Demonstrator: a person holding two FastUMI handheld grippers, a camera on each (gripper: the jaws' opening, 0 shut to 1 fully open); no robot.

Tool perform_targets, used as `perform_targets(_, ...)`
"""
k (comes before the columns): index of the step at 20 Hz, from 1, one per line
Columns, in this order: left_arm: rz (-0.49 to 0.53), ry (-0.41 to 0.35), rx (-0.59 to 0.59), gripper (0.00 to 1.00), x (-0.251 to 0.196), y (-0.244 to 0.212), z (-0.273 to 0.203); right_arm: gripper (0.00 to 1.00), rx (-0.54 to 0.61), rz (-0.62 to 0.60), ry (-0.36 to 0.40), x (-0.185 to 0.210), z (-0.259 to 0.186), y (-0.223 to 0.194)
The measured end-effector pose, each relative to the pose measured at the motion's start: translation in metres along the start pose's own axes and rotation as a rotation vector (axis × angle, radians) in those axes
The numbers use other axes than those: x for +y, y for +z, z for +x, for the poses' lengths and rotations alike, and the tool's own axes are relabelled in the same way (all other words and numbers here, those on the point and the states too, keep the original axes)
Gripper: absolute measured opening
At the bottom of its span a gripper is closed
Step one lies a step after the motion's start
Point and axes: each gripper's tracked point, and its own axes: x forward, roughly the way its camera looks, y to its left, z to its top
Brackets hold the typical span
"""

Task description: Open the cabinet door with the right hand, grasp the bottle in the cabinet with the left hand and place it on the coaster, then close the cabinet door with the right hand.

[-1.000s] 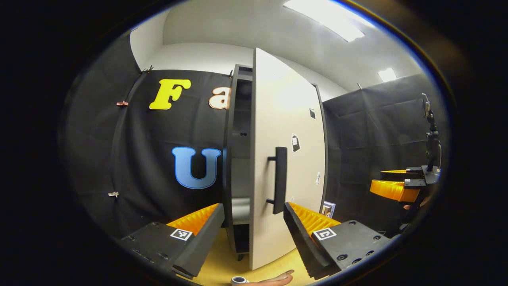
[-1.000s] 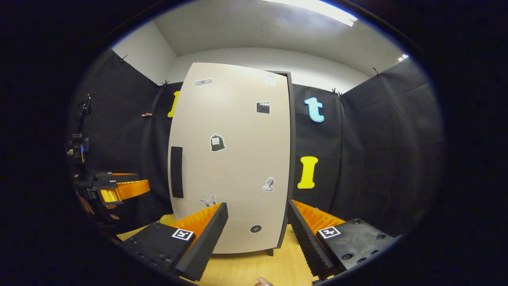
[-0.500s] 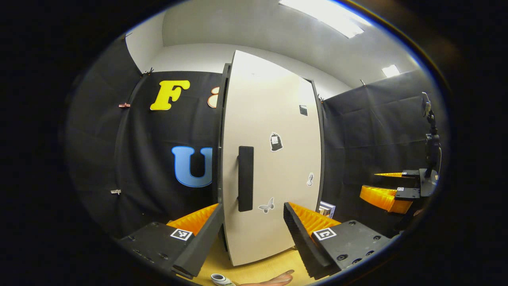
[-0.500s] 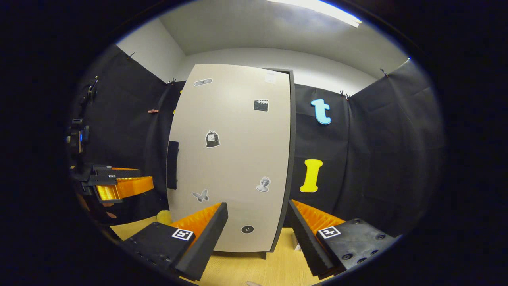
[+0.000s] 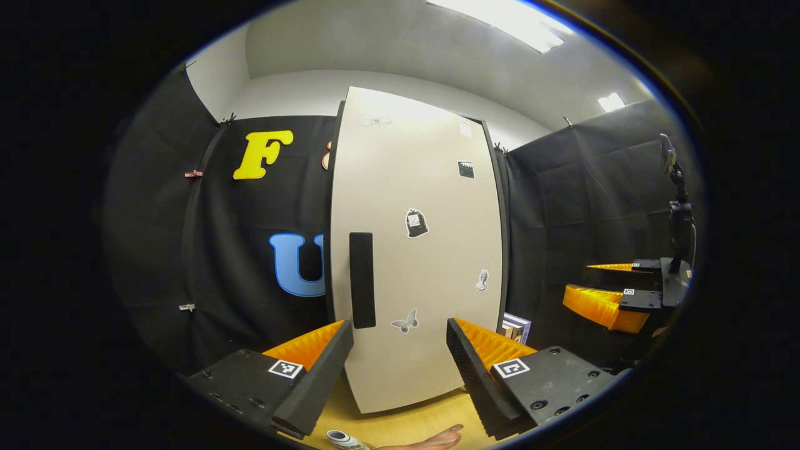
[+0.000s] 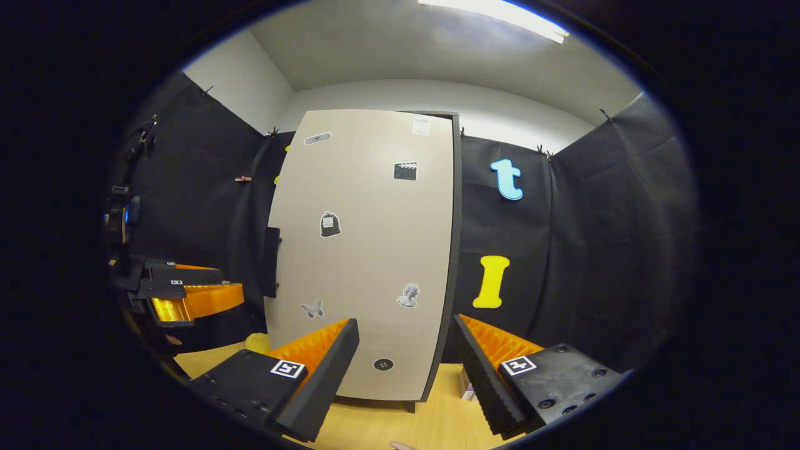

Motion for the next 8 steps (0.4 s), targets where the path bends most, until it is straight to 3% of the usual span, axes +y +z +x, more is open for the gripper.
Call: perform_targets(8, 0.006, 0.004, -0.001, 0.95, -0.0034, -0.0010, 0.0005, 0.98, -0.017, -0.011, 0.014, -0.0040, 0.0013, 0.0063)
